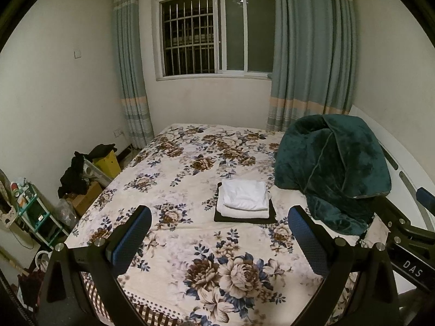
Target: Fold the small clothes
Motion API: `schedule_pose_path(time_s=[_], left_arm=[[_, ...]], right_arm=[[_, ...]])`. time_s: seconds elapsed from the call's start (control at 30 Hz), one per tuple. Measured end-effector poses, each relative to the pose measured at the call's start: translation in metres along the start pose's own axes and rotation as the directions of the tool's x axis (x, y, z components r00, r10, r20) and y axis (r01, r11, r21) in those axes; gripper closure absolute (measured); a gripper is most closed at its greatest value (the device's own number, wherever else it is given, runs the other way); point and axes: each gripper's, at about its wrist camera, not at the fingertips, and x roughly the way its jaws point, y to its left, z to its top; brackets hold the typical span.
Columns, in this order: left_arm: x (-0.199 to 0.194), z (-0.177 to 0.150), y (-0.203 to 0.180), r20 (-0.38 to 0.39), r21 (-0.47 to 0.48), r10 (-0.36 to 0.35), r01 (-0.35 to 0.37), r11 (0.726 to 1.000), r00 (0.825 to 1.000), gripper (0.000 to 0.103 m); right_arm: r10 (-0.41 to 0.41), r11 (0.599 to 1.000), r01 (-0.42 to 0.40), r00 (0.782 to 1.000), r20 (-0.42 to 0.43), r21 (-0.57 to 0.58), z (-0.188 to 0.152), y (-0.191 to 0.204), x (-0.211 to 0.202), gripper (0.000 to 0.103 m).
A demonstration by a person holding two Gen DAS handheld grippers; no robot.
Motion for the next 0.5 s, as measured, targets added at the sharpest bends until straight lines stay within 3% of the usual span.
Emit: schedule_pose_path(time_s=[0.5], left_arm=[[0.003,0.004,0.0069,0.003,0.001,0.007,-0.007,1.0,1.0,0.0]], right_arm=[[-0.005,1.0,0.005,1.0,-0.002,0.006,-0.0026,0.0006,-0.0041,0.0]])
